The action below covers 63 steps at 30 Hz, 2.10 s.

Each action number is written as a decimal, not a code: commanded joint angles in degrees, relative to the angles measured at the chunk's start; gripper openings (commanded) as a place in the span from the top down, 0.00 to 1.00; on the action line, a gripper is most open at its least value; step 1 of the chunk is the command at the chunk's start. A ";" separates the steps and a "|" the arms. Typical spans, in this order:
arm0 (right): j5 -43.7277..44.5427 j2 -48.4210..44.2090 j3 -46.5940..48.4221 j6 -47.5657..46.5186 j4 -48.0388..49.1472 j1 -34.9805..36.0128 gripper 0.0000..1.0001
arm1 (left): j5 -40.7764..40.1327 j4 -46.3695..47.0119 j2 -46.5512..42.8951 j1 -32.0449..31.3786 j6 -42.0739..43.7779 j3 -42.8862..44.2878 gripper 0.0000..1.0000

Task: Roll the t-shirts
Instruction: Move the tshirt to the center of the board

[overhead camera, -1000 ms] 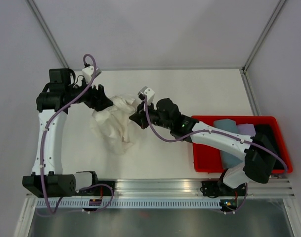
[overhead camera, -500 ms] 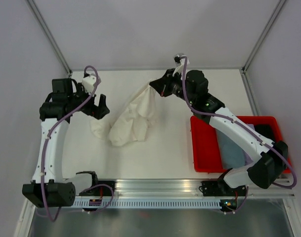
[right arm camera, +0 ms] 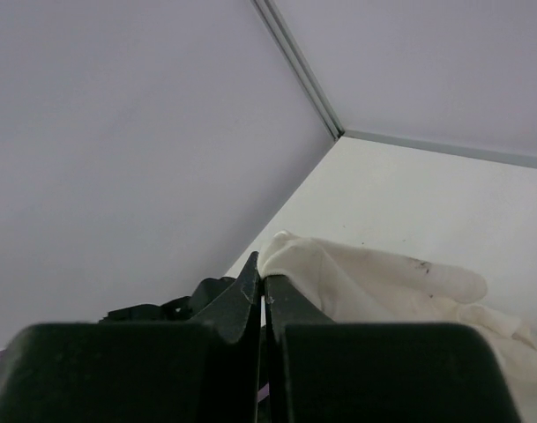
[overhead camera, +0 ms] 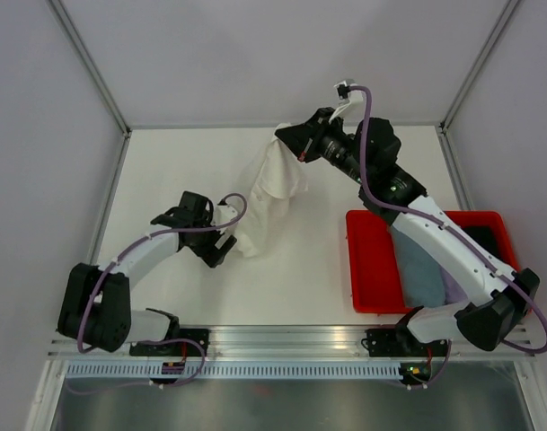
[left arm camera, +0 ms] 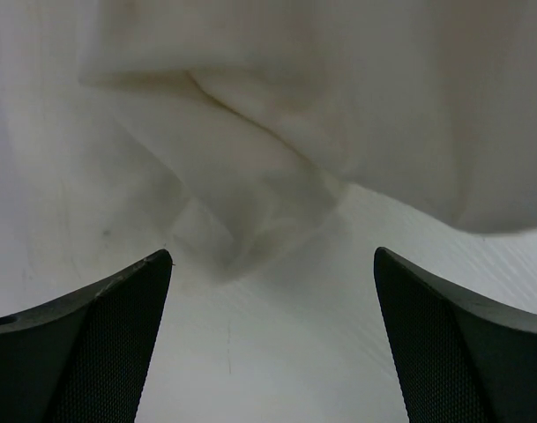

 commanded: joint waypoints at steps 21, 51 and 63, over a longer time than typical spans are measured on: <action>18.88 -19.47 4.11 -11.81 -16.69 -0.06 1.00 | -8.08 -6.45 -22.40 4.77 2.08 18.97 0.98; 27.82 38.67 41.59 -13.91 -34.61 -8.23 0.11 | -15.11 -0.76 18.78 16.99 -2.74 38.16 0.58; 26.09 19.73 -4.48 -10.42 -20.40 0.27 0.07 | -6.14 0.92 -6.24 16.21 1.55 13.24 0.18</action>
